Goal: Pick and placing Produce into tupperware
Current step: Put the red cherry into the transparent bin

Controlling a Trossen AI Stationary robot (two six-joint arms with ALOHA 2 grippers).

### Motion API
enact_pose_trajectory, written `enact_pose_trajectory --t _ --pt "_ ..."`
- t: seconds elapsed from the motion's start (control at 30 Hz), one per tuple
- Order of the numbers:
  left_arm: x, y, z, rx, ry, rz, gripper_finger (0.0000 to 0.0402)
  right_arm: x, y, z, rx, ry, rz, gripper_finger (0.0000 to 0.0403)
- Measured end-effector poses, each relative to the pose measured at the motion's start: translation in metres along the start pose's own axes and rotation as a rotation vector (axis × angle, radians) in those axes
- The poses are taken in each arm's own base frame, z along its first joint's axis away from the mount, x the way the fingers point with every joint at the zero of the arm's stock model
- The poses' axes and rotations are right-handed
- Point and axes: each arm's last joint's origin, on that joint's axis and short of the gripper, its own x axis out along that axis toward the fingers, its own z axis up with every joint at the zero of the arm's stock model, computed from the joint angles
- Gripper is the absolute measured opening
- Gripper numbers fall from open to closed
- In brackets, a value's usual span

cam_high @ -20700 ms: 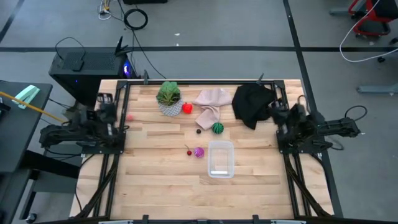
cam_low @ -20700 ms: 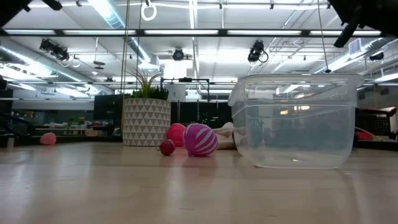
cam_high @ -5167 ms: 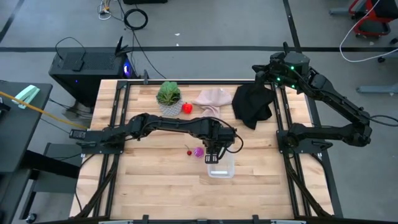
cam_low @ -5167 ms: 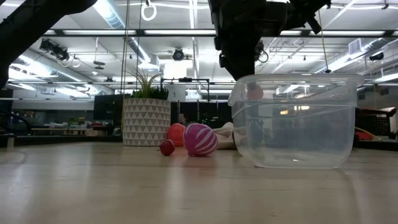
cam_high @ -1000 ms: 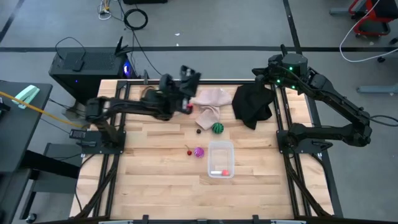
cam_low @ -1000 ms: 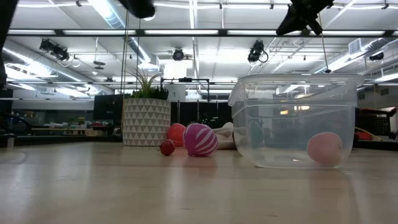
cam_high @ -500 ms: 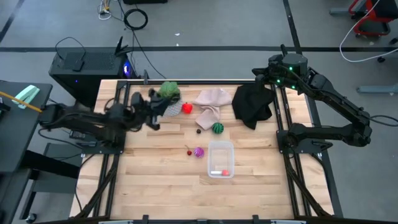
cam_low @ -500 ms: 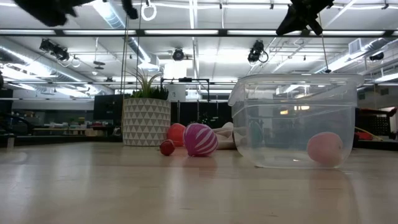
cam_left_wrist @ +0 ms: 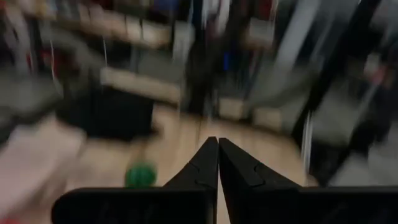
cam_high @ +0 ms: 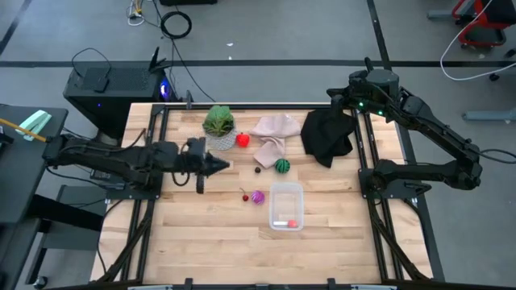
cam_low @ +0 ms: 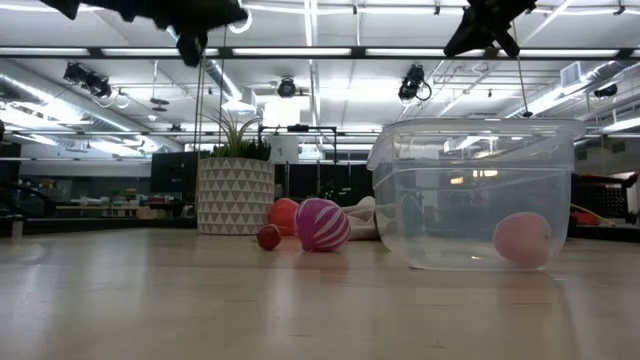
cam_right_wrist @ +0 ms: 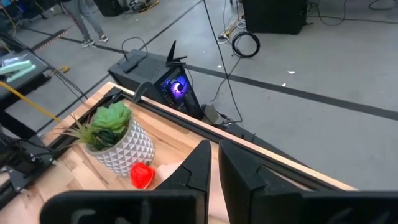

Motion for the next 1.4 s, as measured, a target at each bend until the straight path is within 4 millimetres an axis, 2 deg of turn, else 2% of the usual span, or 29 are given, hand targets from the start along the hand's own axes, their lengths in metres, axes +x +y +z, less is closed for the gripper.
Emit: enact_pose_trajectory --t 0.13,0.23,0.53,0.73,0.93,1.13,1.27,1.4 --pt "-0.002 0.006 -0.021 0.118 0.254 0.026 0.0017 0.000 0.000 0.000 0.042 0.000 0.000 0.0038" --pt "-0.004 0.010 -0.030 0.205 0.364 0.040 0.0022 0.000 0.000 0.000 0.064 0.000 0.000 0.0038" --pt "0.011 0.001 -0.052 0.597 0.482 -0.102 0.0018 0.000 0.000 0.000 0.062 0.000 0.000 0.0038" --pt "0.028 -0.011 -0.072 0.671 0.543 -0.182 0.0020 0.000 0.000 0.000 0.019 0.001 0.000 0.0038" --pt "0.072 -0.023 -0.052 0.705 0.559 -0.142 0.0023 0.000 0.001 -0.001 -0.029 0.020 0.040 0.0038" --pt "0.120 -0.011 -0.046 0.768 0.762 -0.107 0.0019 0.000 0.001 -0.004 -0.070 0.062 0.072 0.0038" --pt "0.133 -0.003 -0.047 0.820 0.953 -0.127 0.0021 0.000 0.001 -0.005 -0.064 0.071 0.069 0.0038" --pt "0.132 0.001 -0.049 0.871 1.058 -0.178 0.0013 0.000 0.001 -0.005 -0.052 0.073 0.069 0.0038"
